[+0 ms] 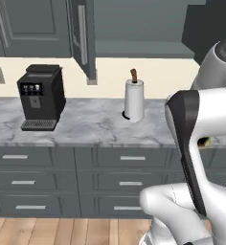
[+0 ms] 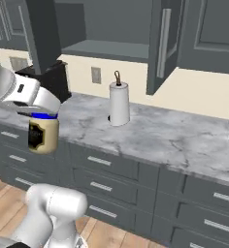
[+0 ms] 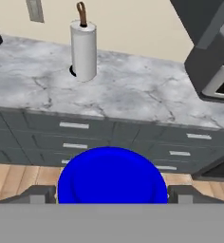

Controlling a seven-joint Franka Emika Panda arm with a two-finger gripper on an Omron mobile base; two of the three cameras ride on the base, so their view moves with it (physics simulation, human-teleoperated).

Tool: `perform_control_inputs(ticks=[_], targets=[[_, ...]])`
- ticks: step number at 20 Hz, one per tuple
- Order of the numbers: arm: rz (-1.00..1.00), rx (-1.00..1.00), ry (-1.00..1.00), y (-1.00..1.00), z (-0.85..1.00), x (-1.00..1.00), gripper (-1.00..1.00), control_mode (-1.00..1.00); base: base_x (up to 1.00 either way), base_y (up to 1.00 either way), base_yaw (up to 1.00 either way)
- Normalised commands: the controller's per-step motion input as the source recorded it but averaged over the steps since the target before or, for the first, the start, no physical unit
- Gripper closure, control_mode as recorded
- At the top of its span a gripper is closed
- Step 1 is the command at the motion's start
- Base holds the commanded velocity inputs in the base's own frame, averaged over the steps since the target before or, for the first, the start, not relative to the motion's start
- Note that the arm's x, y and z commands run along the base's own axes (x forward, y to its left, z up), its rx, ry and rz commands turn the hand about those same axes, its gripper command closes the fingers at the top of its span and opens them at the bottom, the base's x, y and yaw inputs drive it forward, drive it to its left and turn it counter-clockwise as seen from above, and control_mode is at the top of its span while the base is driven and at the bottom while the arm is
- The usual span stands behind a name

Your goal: Move the ketchup and mayonnaise from the cabinet to the dining counter.

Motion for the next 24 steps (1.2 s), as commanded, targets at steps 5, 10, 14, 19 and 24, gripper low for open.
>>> perform_control_inputs(ticks=[5,10,14,19,24], targets=[[0.0,0.0,0.0,0.0,0.0,0.0,1.0,1.0,-0.63,0.44,0.41],[0.0,0.0,0.0,0.0,0.0,0.0,1.0,1.0,-0.46,0.38,0.66],[0.0,0.0,0.0,0.0,0.0,0.0,1.0,1.0,-0.09,0.2,0.8],[0.0,0.0,0.0,0.0,0.0,0.0,1.0,1.0,0.0,0.03,0.92],[0.0,0.0,0.0,0.0,0.0,0.0,1.0,1.0,0.0,0.05,0.95]])
